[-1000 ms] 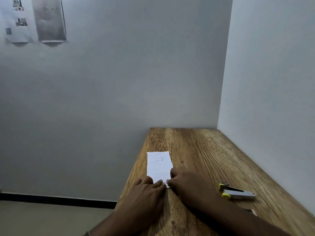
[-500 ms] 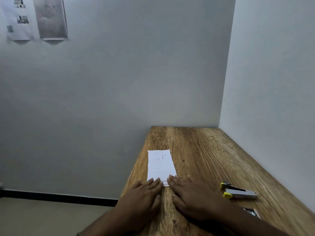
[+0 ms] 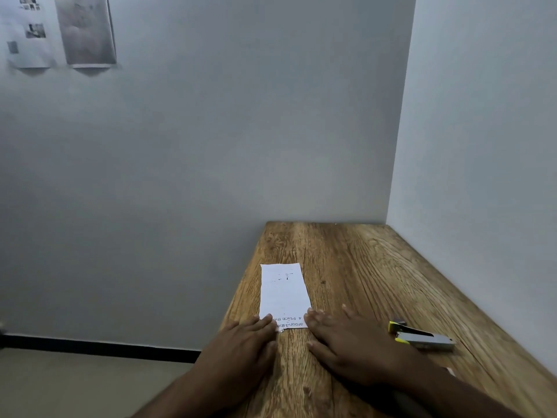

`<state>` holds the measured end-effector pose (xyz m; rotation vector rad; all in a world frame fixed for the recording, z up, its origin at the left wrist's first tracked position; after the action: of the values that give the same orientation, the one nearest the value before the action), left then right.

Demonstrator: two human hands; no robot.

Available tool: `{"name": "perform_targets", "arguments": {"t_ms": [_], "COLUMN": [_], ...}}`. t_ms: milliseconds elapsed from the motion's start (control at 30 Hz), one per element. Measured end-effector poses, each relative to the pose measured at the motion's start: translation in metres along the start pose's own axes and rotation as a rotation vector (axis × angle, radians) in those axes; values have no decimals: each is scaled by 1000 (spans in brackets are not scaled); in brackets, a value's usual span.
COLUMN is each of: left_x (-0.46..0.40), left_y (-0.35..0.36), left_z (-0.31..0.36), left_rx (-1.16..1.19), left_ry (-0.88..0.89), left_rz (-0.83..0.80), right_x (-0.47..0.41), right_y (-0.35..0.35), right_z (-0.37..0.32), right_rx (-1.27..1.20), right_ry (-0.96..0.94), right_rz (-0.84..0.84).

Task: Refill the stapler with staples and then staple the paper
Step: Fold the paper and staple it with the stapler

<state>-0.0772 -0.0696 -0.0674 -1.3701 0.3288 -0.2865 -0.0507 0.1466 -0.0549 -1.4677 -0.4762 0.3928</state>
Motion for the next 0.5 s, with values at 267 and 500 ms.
{"name": "perform_targets", "arguments": {"t_ms": [267, 500], "left_x": [-19, -33], "left_y": [-28, -44], "left_z": [-4, -4], "left_rx": [512, 1289], "left_ry": [-334, -669], "left_rz": [139, -225], "right_x": [0, 2], "right_y": [-6, -5], "right_z": [1, 0], "right_rx": [-45, -68], "right_ry": [-15, 0], "right_rz": [33, 47]}}
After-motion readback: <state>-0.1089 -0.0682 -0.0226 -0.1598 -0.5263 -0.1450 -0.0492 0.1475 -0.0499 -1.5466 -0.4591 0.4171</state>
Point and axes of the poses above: each hand's wrist, its own x-axis away from the middle knuckle, its own y-axis out of the palm, z = x × y, the point moved 2 cm from there along -x, towards the middle knuckle, and after that the axes turned 12 degrees about -y, right-handed, at the moved point
